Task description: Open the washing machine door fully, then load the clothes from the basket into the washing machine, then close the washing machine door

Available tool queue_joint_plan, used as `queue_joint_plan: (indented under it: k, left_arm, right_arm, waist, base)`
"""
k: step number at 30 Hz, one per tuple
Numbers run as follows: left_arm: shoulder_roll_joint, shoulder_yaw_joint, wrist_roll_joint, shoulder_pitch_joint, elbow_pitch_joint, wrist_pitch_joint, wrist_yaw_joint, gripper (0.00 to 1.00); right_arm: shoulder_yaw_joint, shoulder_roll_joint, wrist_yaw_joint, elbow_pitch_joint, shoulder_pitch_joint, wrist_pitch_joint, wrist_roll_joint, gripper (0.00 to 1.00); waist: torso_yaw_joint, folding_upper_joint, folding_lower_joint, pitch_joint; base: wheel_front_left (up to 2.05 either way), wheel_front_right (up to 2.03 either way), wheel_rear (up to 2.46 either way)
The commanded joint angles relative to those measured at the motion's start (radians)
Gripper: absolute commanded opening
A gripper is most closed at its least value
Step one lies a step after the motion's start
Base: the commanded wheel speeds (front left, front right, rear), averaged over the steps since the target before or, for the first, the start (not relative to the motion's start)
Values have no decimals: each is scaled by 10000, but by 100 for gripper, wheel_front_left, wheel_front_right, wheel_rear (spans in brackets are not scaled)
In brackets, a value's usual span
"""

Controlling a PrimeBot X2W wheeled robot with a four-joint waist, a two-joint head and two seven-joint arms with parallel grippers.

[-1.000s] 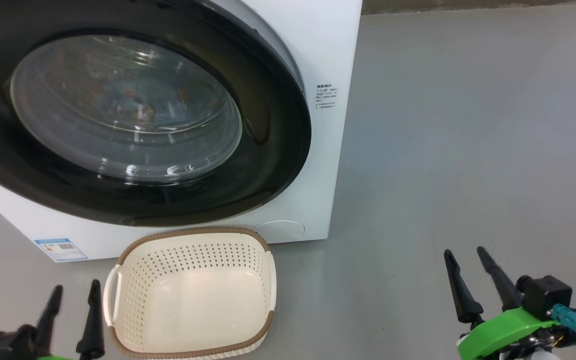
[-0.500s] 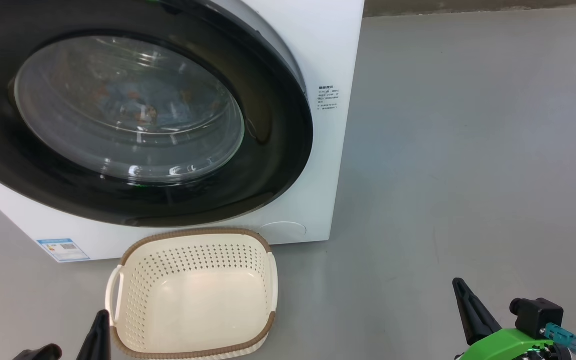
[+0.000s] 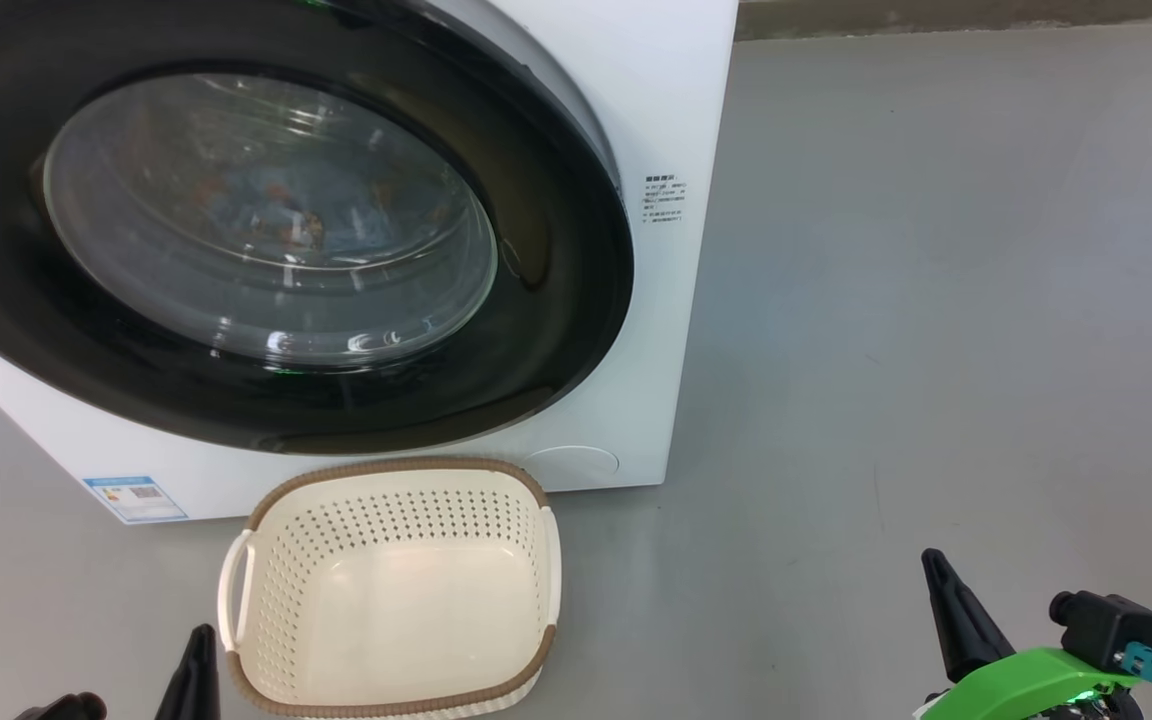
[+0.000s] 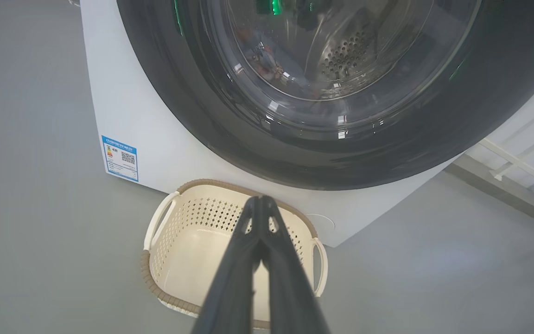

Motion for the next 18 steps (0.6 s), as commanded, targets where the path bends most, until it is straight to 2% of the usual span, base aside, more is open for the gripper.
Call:
queue_joint_plan:
  k: [1,18]
  left_arm:
    - [115,184,-420,-354,-222,104,-7,0]
    - [-10,376,-1956,-522,-259,572,-10,0]
  right_arm:
    - [-60,-22,-12,-317,-219,116,454,0]
    - [-233,49,-19,-538,-226,589,2132,0]
  waist:
    - [20,-1,-2,-16]
    - [130,-1,-2,-105]
  base:
    - [0,0,0]
    - [0,0,0]
